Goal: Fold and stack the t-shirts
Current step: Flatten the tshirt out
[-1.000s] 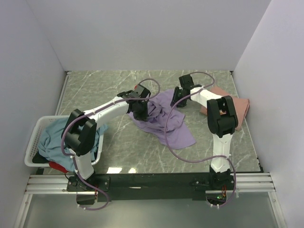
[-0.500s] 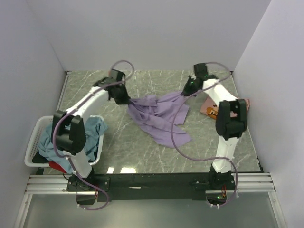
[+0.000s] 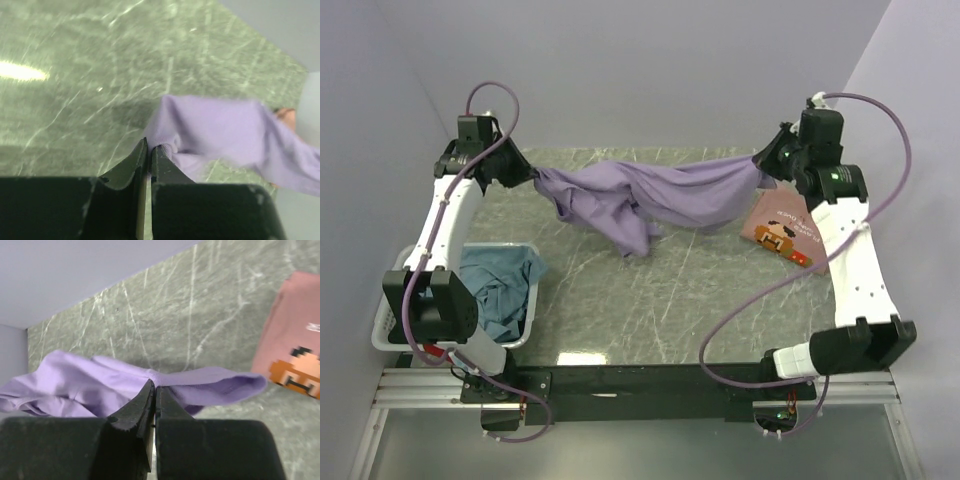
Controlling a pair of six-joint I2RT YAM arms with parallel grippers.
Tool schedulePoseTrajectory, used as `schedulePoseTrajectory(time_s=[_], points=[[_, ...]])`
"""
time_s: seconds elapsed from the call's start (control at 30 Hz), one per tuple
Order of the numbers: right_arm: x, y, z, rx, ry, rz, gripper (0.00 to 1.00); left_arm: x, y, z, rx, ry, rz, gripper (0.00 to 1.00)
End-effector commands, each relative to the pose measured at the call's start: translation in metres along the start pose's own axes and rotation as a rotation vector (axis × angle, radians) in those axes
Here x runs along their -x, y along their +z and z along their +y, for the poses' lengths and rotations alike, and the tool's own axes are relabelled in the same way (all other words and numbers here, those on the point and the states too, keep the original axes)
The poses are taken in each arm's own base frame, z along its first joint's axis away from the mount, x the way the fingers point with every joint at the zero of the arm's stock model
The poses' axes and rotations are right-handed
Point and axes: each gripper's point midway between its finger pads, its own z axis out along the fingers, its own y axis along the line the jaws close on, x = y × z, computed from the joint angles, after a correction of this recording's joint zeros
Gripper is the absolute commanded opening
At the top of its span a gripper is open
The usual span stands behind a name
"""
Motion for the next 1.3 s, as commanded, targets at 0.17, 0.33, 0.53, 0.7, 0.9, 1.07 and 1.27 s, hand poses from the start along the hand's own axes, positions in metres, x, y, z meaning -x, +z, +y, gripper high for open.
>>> schedulePoseTrajectory(time_s=[0.17, 0.33, 0.53, 0.7, 0.9, 1.07, 1.27], points=[[0.070, -0.125, -0.009, -0.093, -0.055, -0.399, 0.00, 0.059, -0.067, -0.060, -0.240, 0.122, -0.137, 0.00], [0.096, -0.187, -0.012, -0.112, -0.006, -0.585, 0.00, 0.068, -0.092, -0.087, -0.352, 0.134, -0.149, 0.00], [0.115, -0.234, -0.017, -0.136, 0.025, -0.732, 0.00, 0.078, -0.117, -0.109, -0.442, 0.159, -0.192, 0.00], [0.105, -0.223, -0.024, -0.149, 0.040, -0.713, 0.00, 0.066, -0.102, -0.110, -0.509, 0.105, -0.124, 0.00], [0.069, -0.135, -0.053, -0.247, 0.071, -0.541, 0.00, 0.057, -0.006, -0.105, -0.529, 0.051, 0.012, 0.14], [0.042, -0.071, -0.092, -0.359, 0.108, -0.410, 0.00, 0.074, 0.086, -0.080, -0.339, 0.035, 0.028, 0.66], [0.015, -0.030, -0.114, -0.415, 0.099, -0.298, 0.00, 0.016, 0.095, -0.084, -0.216, 0.195, 0.090, 0.78]])
